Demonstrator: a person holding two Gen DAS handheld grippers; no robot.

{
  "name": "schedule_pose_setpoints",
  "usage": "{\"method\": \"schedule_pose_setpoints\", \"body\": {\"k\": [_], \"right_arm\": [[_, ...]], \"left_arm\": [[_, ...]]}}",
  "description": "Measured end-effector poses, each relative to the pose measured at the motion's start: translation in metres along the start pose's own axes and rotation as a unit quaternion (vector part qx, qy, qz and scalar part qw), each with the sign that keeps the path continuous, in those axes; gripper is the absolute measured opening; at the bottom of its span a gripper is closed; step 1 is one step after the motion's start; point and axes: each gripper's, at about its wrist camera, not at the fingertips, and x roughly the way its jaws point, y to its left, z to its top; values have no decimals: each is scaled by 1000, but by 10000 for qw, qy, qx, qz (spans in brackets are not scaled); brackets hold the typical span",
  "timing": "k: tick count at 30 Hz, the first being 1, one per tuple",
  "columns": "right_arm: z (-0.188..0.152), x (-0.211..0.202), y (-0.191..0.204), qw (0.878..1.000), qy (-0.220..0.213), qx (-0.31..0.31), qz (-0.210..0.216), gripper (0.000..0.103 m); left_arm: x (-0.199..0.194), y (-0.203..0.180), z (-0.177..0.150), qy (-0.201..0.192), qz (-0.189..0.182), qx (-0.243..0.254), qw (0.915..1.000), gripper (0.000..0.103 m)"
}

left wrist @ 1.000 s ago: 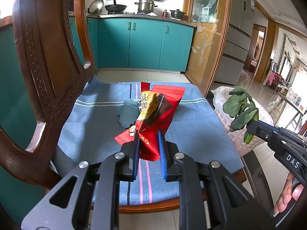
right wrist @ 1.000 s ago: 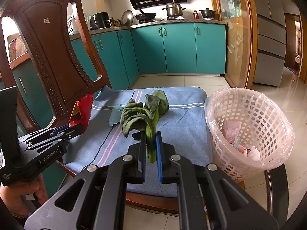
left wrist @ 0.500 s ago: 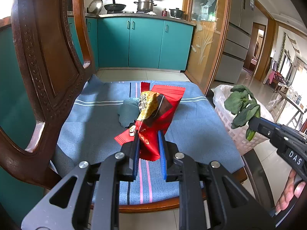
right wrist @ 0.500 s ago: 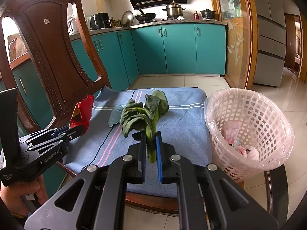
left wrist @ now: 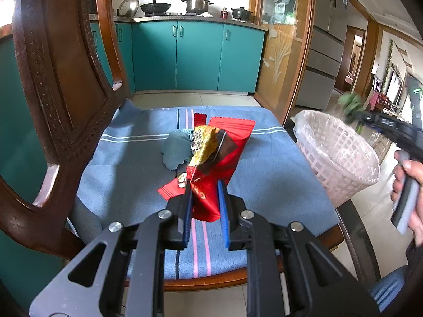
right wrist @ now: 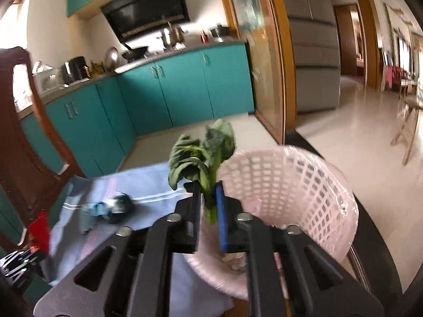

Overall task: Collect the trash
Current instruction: 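Open the right tool over the basket to drop the leaves while the left holds, then carry the red snack wrapper over the basket and open the left tool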

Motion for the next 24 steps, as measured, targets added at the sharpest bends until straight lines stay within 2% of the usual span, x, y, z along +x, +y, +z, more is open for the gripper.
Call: {"method": "schedule_pose_setpoints", "body": {"k": [2,3,4,6,8,11,14,16,19,21,22,23,24], "right_arm": [[1,1,-20,9989,84,467,-40,76],[4,-9,-29,9974,-3,721,90,79],[7,-22,-37,9953,-161,922,230,82],[7,-50,-48,9902,-591,1240,259,98],[4,-76,-63,9819,-1033,1583,146,100],[1,-88,-82,9733,-1139,1990,104,100],[0,-88,-95,9671,-1139,2277,4,100],[-2,-87,-102,9620,-1154,2476,-61,100],[-4,-88,-108,9586,-1189,2585,-111,100],[-4,-85,-108,9587,-1139,2603,-84,100],[-3,-85,-109,9587,-1127,2612,-66,100],[-3,-83,-109,9586,-1107,2623,-35,100],[-2,-83,-107,9595,-1079,2602,16,100]], "left_arm": [[1,-2,0,17,-18,12,10000,19],[2,-4,0,18,-41,22,10000,19],[2,-8,0,27,-75,58,10000,19],[3,-17,0,51,-172,145,9997,19],[7,-33,-2,102,-348,318,9988,19],[18,-69,-2,303,-726,543,9954,19],[32,-124,7,416,-1118,878,9890,19],[41,-169,22,380,-1418,1134,9827,19],[60,-223,56,353,-1877,1104,9754,22],[75,-244,74,282,-1912,1061,9754,58],[80,-248,78,278,-1783,1045,9780,96],[86,-248,79,241,-1484,995,9836,100],[89,-245,79,223,-1239,949,9875,100]]}}
